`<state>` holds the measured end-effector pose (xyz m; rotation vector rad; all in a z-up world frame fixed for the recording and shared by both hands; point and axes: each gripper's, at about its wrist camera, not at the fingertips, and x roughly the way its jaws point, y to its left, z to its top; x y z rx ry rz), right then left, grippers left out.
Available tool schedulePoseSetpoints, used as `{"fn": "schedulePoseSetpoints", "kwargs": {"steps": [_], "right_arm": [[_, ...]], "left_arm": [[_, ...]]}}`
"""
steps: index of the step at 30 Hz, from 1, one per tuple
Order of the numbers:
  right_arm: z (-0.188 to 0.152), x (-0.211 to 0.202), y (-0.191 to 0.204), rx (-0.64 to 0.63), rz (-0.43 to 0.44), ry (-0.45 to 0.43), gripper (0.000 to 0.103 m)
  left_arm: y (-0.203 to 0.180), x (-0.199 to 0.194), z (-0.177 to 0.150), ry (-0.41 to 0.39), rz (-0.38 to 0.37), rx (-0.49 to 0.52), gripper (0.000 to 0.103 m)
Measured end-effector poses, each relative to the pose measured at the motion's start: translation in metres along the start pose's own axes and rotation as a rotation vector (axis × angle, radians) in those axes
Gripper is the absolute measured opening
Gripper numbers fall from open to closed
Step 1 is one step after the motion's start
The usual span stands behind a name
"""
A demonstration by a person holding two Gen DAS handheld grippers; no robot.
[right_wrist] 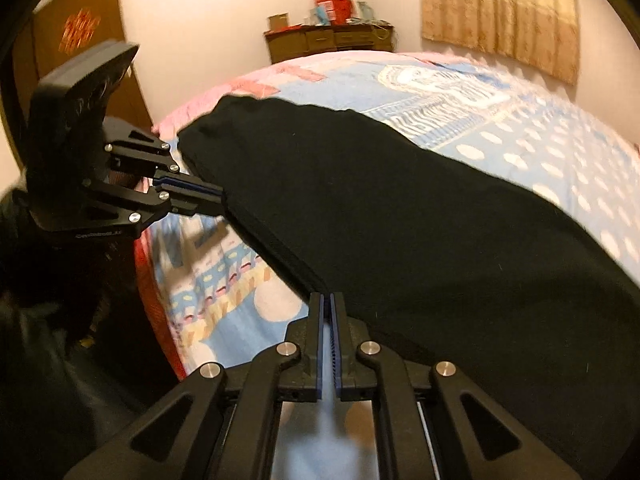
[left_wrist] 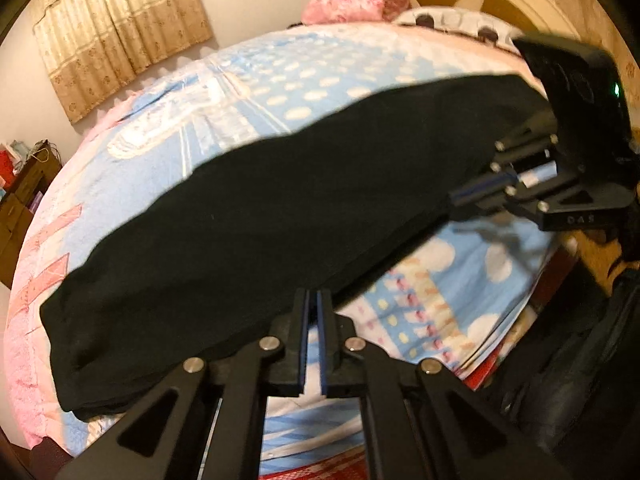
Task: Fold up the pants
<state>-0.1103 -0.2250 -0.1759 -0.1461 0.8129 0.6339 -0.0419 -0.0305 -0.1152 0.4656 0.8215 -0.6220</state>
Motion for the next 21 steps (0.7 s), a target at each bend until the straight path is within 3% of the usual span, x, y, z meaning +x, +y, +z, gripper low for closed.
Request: {"fn": "schedulePoseSetpoints", "kwargs": {"steps": [2, 5, 6, 7, 9, 10, 15, 17, 21], "right_arm": [[-0.007, -0.019, -0.01, 0.079, 0.031, -0.051, 0.004], [-0.036, -0.059, -0.046, 0.282, -0.006, -0.161, 0.006], [-0.049, -0.072, -0.06, 0.361, -0.02, -0.198, 0.011], [-0.061, -0.083, -0.071, 0.423, -0.036, -0.228, 0.015], [-0.097, -0.116, -0.098, 0.585, -0.116, -0.314, 0.051], [-0.122, -0.138, -0.113, 0.684, -0.176, -0.378, 0.057], [-0.211, -0.214, -0.161, 1.041, -0.385, -0.575, 0.06], [-0.229, -0.227, -0.173, 1.107, -0.396, -0.612, 0.06], [-0.235, -0.229, -0.192, 1.119, -0.379, -0.644, 0.06]], "left_arm": [[-0.001, -0.006, 0.009, -0.028, -0.004, -0.001, 0.013], [-0.013, -0.005, 0.034, -0.074, -0.021, 0.007, 0.045], [-0.017, -0.004, 0.043, -0.087, -0.023, 0.011, 0.061], [-0.023, -0.002, 0.05, -0.1, -0.027, 0.017, 0.068], [-0.038, 0.007, 0.07, -0.106, -0.068, 0.031, 0.069], [-0.045, 0.012, 0.078, -0.104, -0.081, 0.037, 0.069], [-0.083, 0.035, 0.111, -0.108, -0.13, 0.077, 0.069], [-0.094, 0.044, 0.121, -0.116, -0.148, 0.082, 0.069], [-0.103, 0.064, 0.134, -0.098, -0.165, 0.054, 0.069]]}}
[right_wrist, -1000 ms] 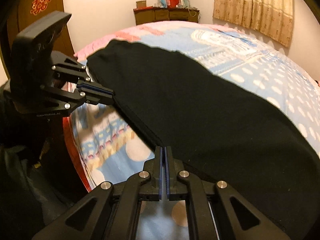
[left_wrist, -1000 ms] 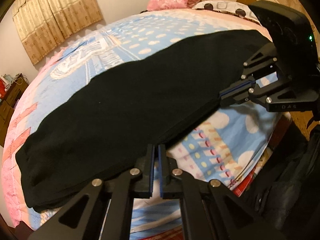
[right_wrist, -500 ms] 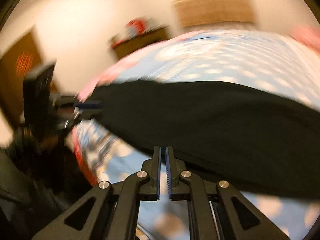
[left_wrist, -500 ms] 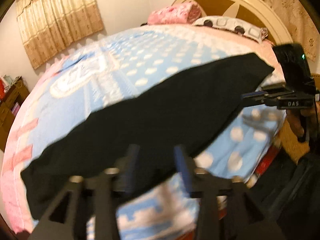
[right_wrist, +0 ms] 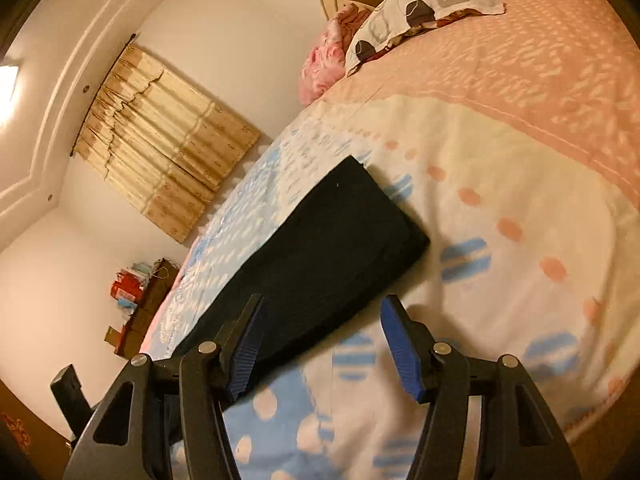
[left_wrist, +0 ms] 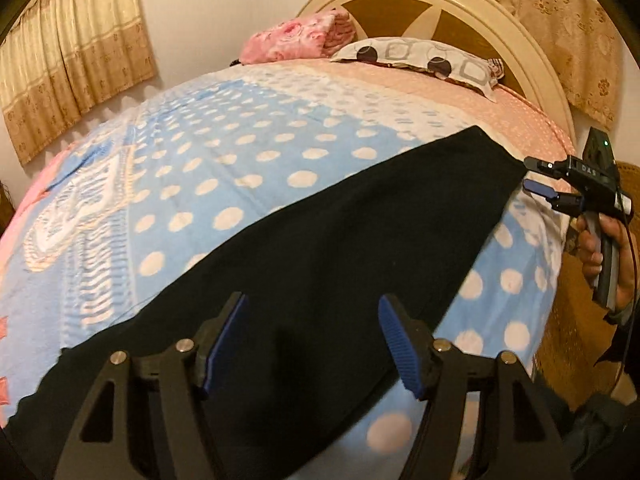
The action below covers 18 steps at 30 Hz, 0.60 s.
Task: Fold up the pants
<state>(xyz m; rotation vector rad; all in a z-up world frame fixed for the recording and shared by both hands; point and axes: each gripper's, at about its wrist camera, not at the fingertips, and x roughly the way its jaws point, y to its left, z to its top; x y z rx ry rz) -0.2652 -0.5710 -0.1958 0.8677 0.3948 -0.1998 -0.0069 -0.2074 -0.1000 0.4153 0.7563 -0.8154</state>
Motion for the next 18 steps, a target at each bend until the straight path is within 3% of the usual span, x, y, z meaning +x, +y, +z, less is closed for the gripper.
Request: {"fn": "schedulePoseSetpoints", "kwargs": {"steps": [4, 8, 12, 18], "right_arm": [[0.009, 0.014, -0.014, 0.052, -0.071, -0.051, 0.06], [0.005, 0.015, -0.01, 0.051, -0.078, -0.089, 0.06], [0.0, 0.006, -0.02, 0.094, -0.017, -0.083, 0.06], [0.008, 0.007, -0.03, 0.127, -0.025, -0.148, 0.057]], "left_arm": [[-0.003, 0.021, -0.002, 0.041, -0.001, -0.027, 0.069], [-0.004, 0.029, -0.012, 0.06, -0.005, -0.04, 0.07], [-0.01, 0.029, -0.014, 0.048, 0.012, -0.009, 0.07], [-0.012, 0.028, -0.011, 0.038, -0.012, -0.019, 0.07]]}}
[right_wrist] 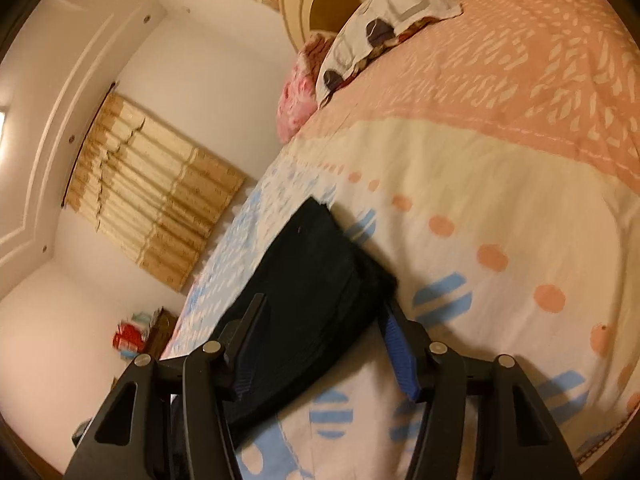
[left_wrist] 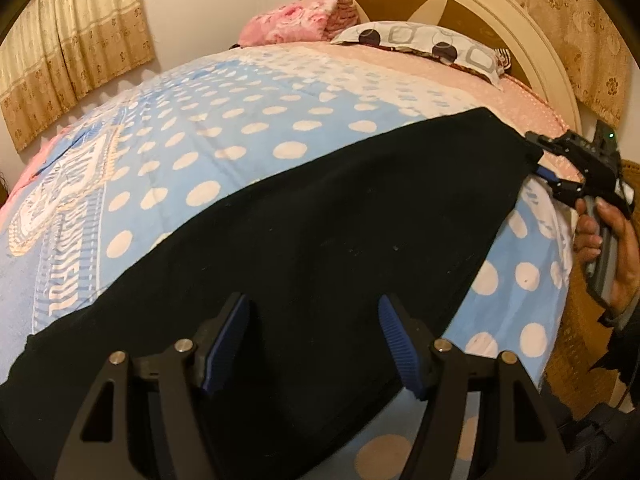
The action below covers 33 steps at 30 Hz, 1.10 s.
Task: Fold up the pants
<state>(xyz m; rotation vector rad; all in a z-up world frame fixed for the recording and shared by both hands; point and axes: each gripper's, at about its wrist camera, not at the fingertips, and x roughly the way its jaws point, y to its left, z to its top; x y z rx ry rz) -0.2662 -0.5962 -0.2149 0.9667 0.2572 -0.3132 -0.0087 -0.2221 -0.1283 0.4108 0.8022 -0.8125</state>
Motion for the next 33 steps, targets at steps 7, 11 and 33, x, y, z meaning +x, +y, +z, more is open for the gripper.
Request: {"fn": "schedulePoseSetpoints", "kwargs": {"steps": [7, 11, 33], "right_arm": [[0.007, 0.017, 0.0, 0.009, 0.053, 0.05, 0.009], [0.009, 0.009, 0.024, -0.084, 0.097, 0.04, 0.008], [-0.196, 0.069, 0.307, -1.061, 0.373, 0.39, 0.008]], "left_arm": [[-0.011, 0.007, -0.002, -0.007, 0.025, 0.04, 0.08], [-0.01, 0.007, -0.001, -0.013, 0.021, 0.034, 0.08], [0.121, -0.075, -0.07, -0.018, 0.185, -0.294, 0.08]]}}
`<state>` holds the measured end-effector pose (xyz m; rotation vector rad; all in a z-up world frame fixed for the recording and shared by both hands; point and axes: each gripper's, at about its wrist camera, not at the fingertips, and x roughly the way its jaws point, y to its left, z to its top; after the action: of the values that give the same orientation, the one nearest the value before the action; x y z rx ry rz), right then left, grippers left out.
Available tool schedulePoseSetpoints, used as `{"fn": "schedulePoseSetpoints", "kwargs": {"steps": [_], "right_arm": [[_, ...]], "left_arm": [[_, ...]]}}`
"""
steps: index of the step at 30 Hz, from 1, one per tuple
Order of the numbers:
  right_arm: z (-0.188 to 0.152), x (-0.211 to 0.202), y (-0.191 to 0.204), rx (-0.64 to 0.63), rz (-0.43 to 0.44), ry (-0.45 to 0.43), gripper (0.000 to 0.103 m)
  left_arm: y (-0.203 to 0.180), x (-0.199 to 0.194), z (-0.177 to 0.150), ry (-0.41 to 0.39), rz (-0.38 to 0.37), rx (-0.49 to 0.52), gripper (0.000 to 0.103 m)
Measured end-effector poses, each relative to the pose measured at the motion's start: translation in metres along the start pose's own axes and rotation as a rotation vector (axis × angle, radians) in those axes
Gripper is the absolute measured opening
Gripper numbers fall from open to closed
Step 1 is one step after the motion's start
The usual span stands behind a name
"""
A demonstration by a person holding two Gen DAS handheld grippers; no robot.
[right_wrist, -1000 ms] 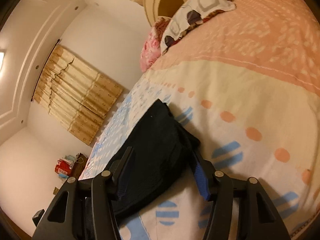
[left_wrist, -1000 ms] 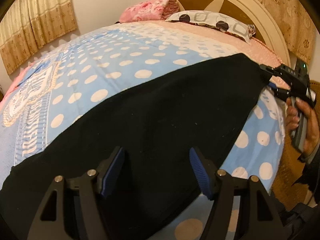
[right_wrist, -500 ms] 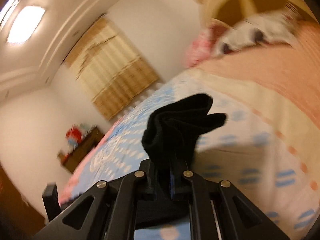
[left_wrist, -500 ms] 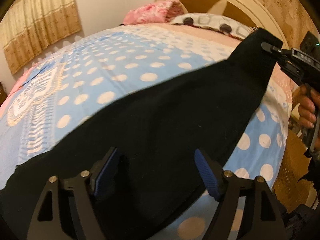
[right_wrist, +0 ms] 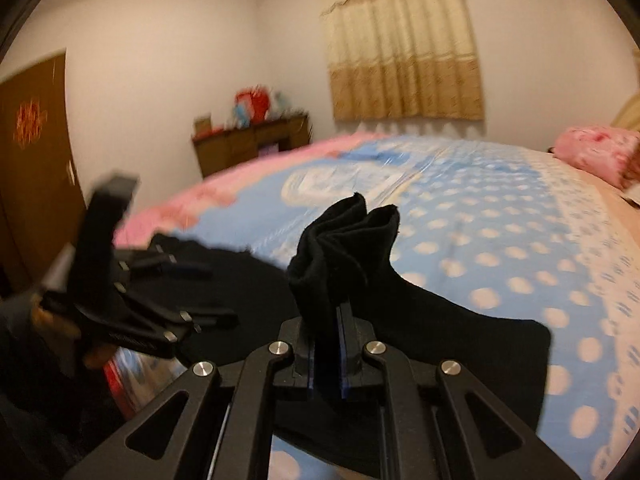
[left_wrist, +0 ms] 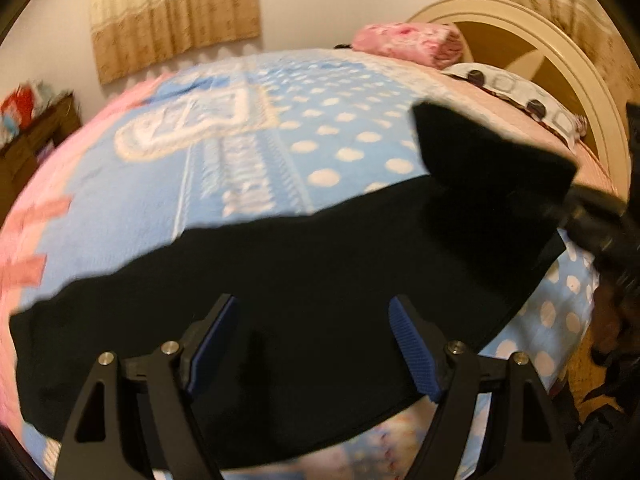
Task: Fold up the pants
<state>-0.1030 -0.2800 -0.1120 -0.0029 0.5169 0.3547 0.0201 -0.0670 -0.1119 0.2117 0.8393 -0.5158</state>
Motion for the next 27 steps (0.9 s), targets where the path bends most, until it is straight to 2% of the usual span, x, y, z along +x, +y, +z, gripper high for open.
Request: {"fn": "schedulePoseSetpoints", "kwargs": {"steps": [5, 10, 21, 24, 27], "right_arm": [[-0.022, 0.049, 0.019, -0.051, -0.034, 0.145, 0.008], [-0.032, 0.065, 0.01, -0.038, -0.035, 0.211, 0.009], [-0.033, 0.065, 0.028, -0.121, -0.042, 0.197, 0.009], [-0.025, 0.053, 0.037, -0.141, -0.023, 0.141, 0.009], [-0.027, 0.06, 0.043, -0.167, -0.007, 0.161, 0.009]], "left_arm": [[0.005, 0.004, -0.007, 0.009, -0.01, -0.023, 0.08], [0.002, 0.001, -0.007, -0.001, -0.021, -0.01, 0.08], [0.01, -0.003, 0.0, -0.022, -0.004, -0.06, 0.08], [0.015, -0.007, 0.002, -0.043, 0.004, -0.084, 0.08], [0.019, -0.007, 0.004, -0.052, 0.005, -0.109, 0.08]]}}
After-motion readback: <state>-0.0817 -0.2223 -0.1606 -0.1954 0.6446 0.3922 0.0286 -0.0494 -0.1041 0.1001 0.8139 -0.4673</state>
